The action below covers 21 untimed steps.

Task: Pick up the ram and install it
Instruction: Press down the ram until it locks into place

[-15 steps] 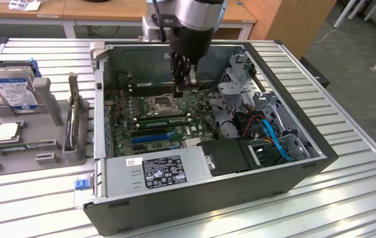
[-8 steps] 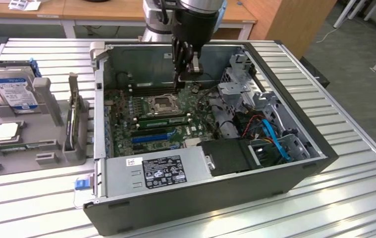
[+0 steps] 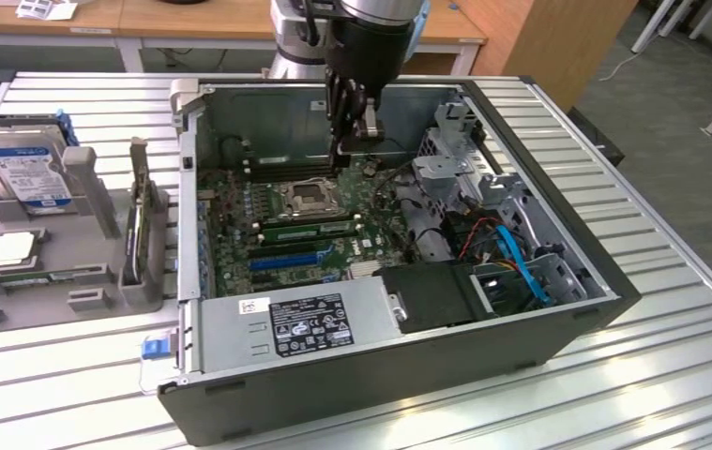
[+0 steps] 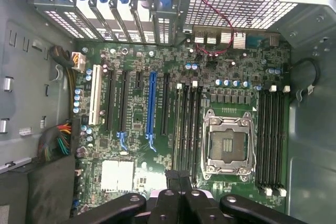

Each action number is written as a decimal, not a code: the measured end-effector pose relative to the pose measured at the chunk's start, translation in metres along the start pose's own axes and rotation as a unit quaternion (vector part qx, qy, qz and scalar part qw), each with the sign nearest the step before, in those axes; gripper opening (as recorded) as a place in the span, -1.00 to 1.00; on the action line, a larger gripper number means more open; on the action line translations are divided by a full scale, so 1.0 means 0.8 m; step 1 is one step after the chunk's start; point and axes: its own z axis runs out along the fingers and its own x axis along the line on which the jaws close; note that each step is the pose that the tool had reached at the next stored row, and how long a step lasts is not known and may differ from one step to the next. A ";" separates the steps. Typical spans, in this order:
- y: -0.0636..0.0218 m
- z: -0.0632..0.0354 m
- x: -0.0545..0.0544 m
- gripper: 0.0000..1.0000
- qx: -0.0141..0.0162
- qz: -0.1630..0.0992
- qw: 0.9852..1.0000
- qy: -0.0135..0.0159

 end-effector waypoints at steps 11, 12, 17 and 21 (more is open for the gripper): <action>0.000 0.000 0.000 -0.80 0.000 0.000 1.000 0.000; 0.000 0.000 0.000 -0.80 0.000 0.004 1.000 0.000; 0.000 0.000 0.000 -0.80 0.001 0.039 0.999 -0.002; 0.000 0.000 0.000 -0.80 0.001 0.070 0.998 -0.004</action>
